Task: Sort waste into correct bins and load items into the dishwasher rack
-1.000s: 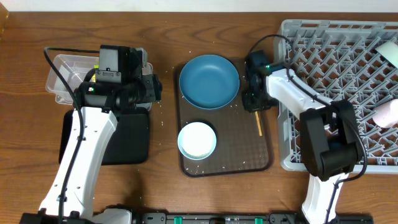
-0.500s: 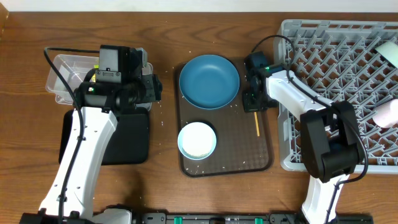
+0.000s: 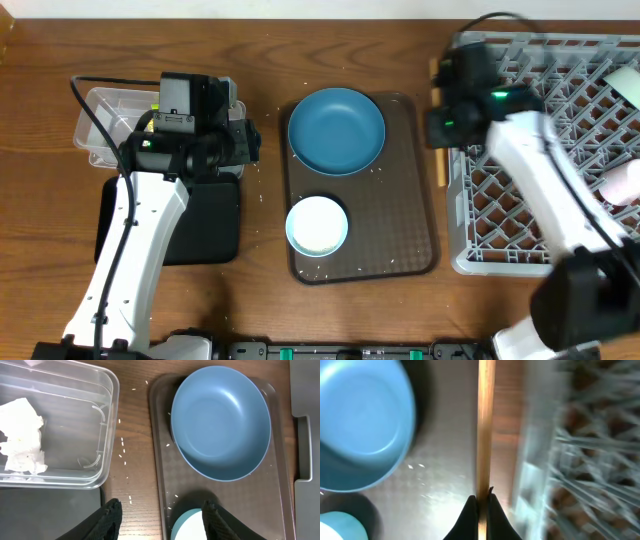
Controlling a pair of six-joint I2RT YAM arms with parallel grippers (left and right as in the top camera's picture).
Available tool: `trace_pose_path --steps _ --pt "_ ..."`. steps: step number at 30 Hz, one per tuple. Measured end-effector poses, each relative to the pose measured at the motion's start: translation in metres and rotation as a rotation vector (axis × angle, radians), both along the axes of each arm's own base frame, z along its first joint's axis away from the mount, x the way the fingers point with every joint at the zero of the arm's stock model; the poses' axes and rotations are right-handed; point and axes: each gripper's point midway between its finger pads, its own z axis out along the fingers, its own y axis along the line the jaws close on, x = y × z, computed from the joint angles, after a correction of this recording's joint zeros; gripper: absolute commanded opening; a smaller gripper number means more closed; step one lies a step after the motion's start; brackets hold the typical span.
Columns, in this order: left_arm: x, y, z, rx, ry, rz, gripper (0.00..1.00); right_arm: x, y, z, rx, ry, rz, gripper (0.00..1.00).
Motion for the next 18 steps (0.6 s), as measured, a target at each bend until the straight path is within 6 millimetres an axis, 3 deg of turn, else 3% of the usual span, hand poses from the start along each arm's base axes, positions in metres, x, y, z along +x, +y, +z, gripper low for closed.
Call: trace_pose_path --steps 3,6,11,18 --pt "0.0 0.0 0.0 0.0 0.0 0.0 0.54 -0.005 -0.031 0.009 -0.012 0.005 -0.052 0.01" --pt "0.0 0.0 0.0 0.0 0.001 0.0 0.54 -0.013 -0.052 0.002 -0.016 0.056 -0.07 0.01" --pt "0.0 0.0 0.0 0.0 0.001 0.0 0.54 -0.021 -0.063 -0.017 -0.005 0.145 -0.049 0.01" --pt "0.0 0.0 0.0 0.0 0.001 0.0 0.54 -0.024 -0.06 -0.056 0.003 0.264 -0.022 0.09"
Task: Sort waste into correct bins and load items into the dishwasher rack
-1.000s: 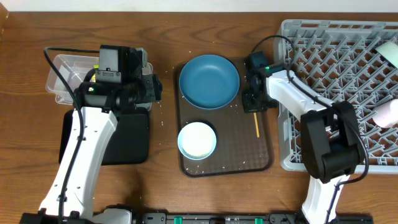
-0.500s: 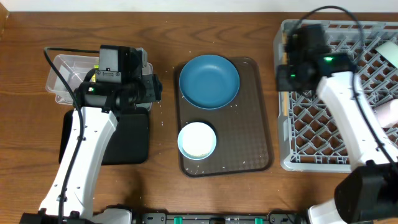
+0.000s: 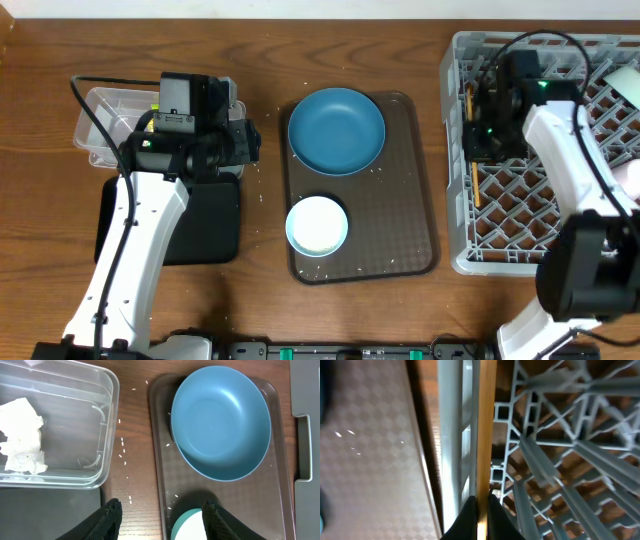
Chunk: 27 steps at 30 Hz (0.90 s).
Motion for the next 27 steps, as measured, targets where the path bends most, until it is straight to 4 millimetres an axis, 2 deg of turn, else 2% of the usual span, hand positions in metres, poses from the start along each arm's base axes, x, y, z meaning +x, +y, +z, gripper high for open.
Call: trace_pose_path --steps 8,11,14,16,20,23,27 --pt "0.0 0.0 0.0 0.0 0.0 0.0 0.54 0.003 0.001 0.001 0.002 -0.008 0.013 0.23" --pt "0.0 0.0 0.0 0.0 0.0 0.0 0.54 0.02 0.002 0.016 0.01 -0.073 0.014 0.22" --pt "0.0 0.0 0.0 0.0 0.0 0.0 0.54 0.045 0.009 0.041 0.047 -0.199 0.024 0.24" --pt "0.0 0.0 0.0 0.0 0.0 0.0 0.54 0.066 0.02 0.064 0.097 -0.312 0.044 0.27" --pt "0.0 0.0 0.0 0.0 0.0 0.0 0.54 0.082 0.056 0.084 0.169 -0.419 0.124 0.31" --pt "0.0 0.0 0.0 0.0 0.0 0.0 0.54 0.084 0.095 0.081 0.213 -0.431 0.206 0.31" --pt "0.0 0.0 0.0 0.0 0.0 0.0 0.54 0.083 0.132 0.054 0.229 -0.387 0.279 0.28"
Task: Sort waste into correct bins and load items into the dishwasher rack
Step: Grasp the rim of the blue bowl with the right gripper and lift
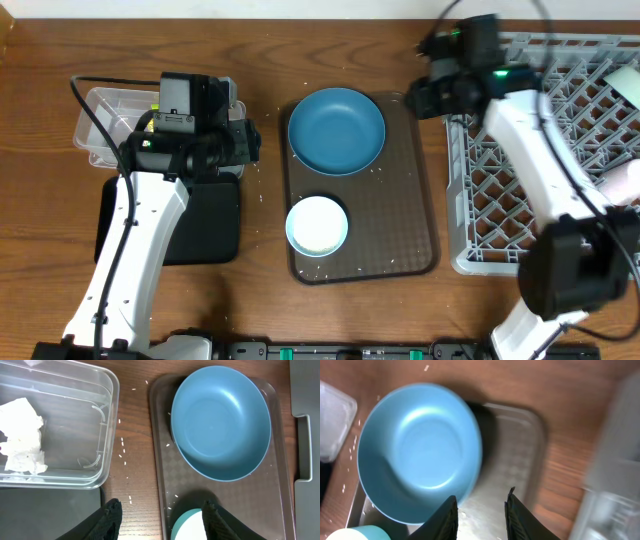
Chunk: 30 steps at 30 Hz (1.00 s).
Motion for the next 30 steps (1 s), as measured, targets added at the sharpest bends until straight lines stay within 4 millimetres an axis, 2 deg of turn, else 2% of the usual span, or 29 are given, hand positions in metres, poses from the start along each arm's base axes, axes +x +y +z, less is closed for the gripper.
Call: trace_pose_path --steps 3,7,10,13,21,30 --pt "0.0 0.0 0.0 0.0 0.0 0.0 0.54 0.0 0.013 -0.037 -0.053 0.062 -0.006 0.24" --pt "0.0 0.0 0.0 0.0 0.0 0.0 0.54 0.003 0.016 -0.079 -0.116 0.119 -0.051 0.19" --pt "0.0 0.0 0.0 0.0 0.0 0.0 0.54 0.004 0.017 -0.096 -0.132 0.145 -0.075 0.15" --pt "0.0 0.0 0.0 0.0 0.0 0.0 0.54 0.004 0.015 -0.104 -0.144 0.158 -0.094 0.11" --pt "0.0 0.0 0.0 0.0 0.0 0.0 0.54 0.008 0.013 -0.105 -0.149 0.147 -0.116 0.02" --pt "0.0 0.0 0.0 0.0 0.0 0.0 0.54 0.007 0.007 -0.106 -0.167 0.155 -0.157 0.01"
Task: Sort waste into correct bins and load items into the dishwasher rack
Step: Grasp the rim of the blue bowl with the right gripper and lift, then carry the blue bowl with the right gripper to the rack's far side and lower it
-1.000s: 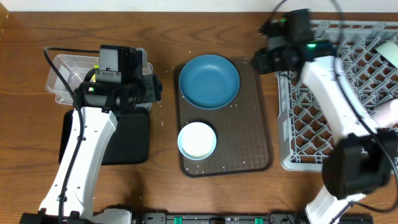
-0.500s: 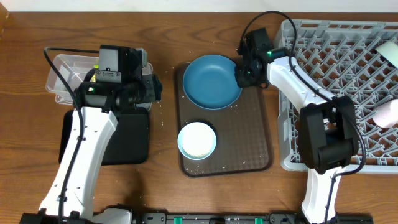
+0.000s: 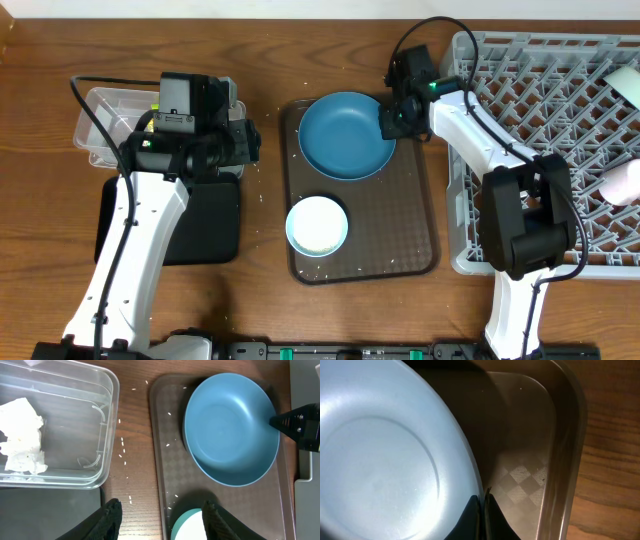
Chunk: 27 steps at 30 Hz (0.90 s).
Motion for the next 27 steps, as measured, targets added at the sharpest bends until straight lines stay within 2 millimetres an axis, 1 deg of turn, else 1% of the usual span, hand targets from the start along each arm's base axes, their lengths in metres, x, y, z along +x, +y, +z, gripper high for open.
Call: trace_pose_path --steps 4,7,9,10,12,13,14,15,16,17,18,19,21,23,25,27 --pt "0.0 0.0 0.0 0.0 0.0 0.0 0.54 0.0 -0.001 0.0 -0.002 0.003 -0.004 0.01" --pt "0.0 0.0 0.0 0.0 0.0 0.0 0.54 0.0 -0.004 0.005 -0.004 -0.004 -0.01 0.01" --pt "0.0 0.0 0.0 0.0 0.0 0.0 0.54 0.005 -0.011 0.016 -0.009 -0.033 -0.026 0.01" --pt "0.0 0.0 0.0 0.0 0.0 0.0 0.54 0.011 -0.016 0.027 -0.009 -0.067 -0.036 0.01" --pt "0.0 0.0 0.0 0.0 0.0 0.0 0.54 0.025 -0.03 0.055 -0.022 -0.162 -0.054 0.01" --pt "0.0 0.0 0.0 0.0 0.0 0.0 0.54 0.033 -0.042 0.076 -0.039 -0.227 -0.068 0.01" --pt "0.0 0.0 0.0 0.0 0.0 0.0 0.54 0.038 -0.051 0.093 -0.053 -0.277 -0.079 0.01" --pt "0.0 0.0 0.0 0.0 0.0 0.0 0.54 0.043 -0.065 0.115 -0.076 -0.338 -0.095 0.01" --pt "0.0 0.0 0.0 0.0 0.0 0.0 0.54 0.046 -0.076 0.133 -0.093 -0.385 -0.11 0.01" --pt "0.0 0.0 0.0 0.0 0.0 0.0 0.54 0.049 -0.092 0.159 -0.12 -0.448 -0.129 0.01" --pt "0.0 0.0 0.0 0.0 0.0 0.0 0.54 0.05 -0.104 0.176 -0.143 -0.492 -0.144 0.01" --pt "0.0 0.0 0.0 0.0 0.0 0.0 0.54 0.05 -0.119 0.199 -0.176 -0.548 -0.164 0.01" --pt "0.0 0.0 0.0 0.0 0.0 0.0 0.54 0.049 -0.146 0.23 -0.251 -0.626 -0.198 0.01" --pt "0.0 0.0 0.0 0.0 0.0 0.0 0.54 0.049 -0.174 0.255 -0.345 -0.691 -0.236 0.01" --pt "0.0 0.0 0.0 0.0 0.0 0.0 0.54 0.05 -0.201 0.273 -0.457 -0.74 -0.268 0.01" --pt "0.0 0.0 0.0 0.0 0.0 0.0 0.54 0.049 -0.229 0.287 -0.586 -0.764 -0.301 0.01"
